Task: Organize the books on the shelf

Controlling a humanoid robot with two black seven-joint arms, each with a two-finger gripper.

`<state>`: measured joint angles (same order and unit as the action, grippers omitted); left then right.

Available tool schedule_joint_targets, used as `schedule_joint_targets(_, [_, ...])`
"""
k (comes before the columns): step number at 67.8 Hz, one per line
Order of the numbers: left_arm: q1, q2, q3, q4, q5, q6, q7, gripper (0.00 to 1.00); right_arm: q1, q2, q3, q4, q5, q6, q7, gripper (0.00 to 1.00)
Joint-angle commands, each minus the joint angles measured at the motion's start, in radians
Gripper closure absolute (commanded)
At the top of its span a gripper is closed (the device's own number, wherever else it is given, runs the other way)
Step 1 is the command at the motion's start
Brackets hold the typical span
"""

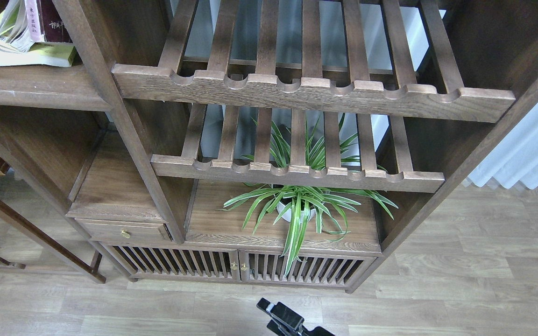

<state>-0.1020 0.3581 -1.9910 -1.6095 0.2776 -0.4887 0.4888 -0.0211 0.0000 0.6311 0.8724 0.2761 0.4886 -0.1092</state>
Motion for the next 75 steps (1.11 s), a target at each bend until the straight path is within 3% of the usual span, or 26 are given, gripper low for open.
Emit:
schedule_joint_targets(1, [0.051,-0.056,-0.011,-0.007,0.0,0.0,0.0,0.25,0.009,0.0,0.001,0.013,-0.001,0.0,-0.001,0.0])
schedule_joint_targets(22, [0.18,-0.189,-0.008,-0.009,0.0,0.0,0.0,0.24,0.023,0.0,0.002,0.013,-0.001,0.0,0.0,0.0])
schedule_joint_targets(36, [0.304,-0.358,0.031,-0.007,0.0,0.0,0.0,0.24,0.036,0.0,0.005,0.01,0.0,0.0,0.0,0.0])
schedule_joint_targets(56, [0.381,-0.358,0.067,0.013,-0.008,0.0,0.0,0.24,0.04,0.0,0.025,0.013,0.0,0.0,0.0,0.0])
schedule_joint_targets(75, [0.41,-0.358,0.198,0.079,-0.049,0.0,0.0,0.24,0.041,0.0,0.025,0.01,0.0,0.0,0.0,0.0])
